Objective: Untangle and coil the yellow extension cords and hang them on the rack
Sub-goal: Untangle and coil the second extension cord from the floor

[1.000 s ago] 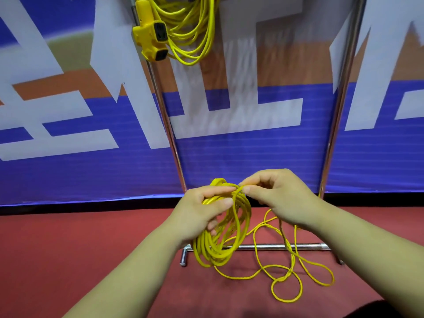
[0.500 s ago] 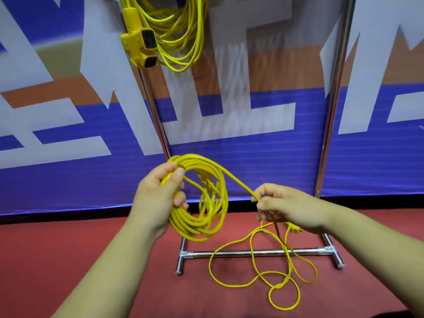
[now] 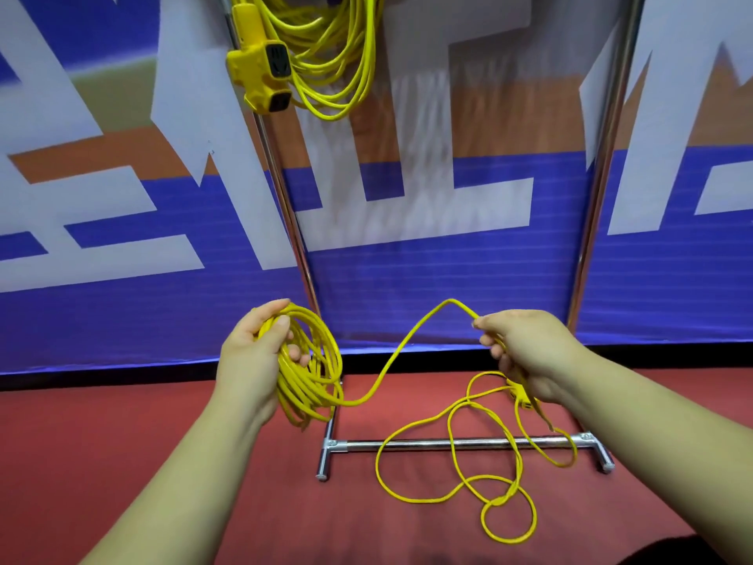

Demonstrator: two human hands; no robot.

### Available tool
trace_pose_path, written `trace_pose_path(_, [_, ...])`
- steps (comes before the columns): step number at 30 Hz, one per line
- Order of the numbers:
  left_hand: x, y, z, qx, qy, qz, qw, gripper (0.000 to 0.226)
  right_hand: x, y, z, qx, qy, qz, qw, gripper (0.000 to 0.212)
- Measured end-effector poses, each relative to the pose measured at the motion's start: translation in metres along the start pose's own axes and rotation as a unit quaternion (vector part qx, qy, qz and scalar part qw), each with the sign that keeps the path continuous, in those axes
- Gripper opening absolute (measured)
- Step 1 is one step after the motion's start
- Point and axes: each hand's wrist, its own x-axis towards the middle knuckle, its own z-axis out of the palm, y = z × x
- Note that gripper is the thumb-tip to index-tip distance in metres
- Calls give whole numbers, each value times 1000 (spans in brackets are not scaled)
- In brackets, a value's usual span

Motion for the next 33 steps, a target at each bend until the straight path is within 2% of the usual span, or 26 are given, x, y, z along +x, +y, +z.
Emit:
trace_pose_path(2, [-5,2,5,7,-20,-9,1000,25,-3,-1,5,36,-15,20,999,14])
trace_pose_path(5, [-16,4,17,4,-63,-28,998,25,-8,-2,9,34,-45,-1,998,20])
trace_pose_path(10, [-38,1,41,14,-123,-57,991,27,-22,-4,12,-35,-71,-70,994,16])
trace_pose_path(13, [-48,-4,54,-7,-146,-72,987,30,-29,-8,15,-60,-86,-115,988,25])
trace_pose_path(18, [-57,-8,70,-23,-171,-74,982,34,-45,-15,17,-160,-125,-214,956,33])
trace_pose_path(25, [-62,-11,84,-86,-143,-86,982,34,-60,-18,21,-207,-130,-309,919,19])
trace_pose_path(30, [-61,-14,86,-61,-122,-77,988,35,-65,-13,27,-281,-138,-379,871,20])
trace_pose_path(33, [-60,-12,85,-43,-109,-67,991,37,-67,-11,28,-294,-145,-400,856,19])
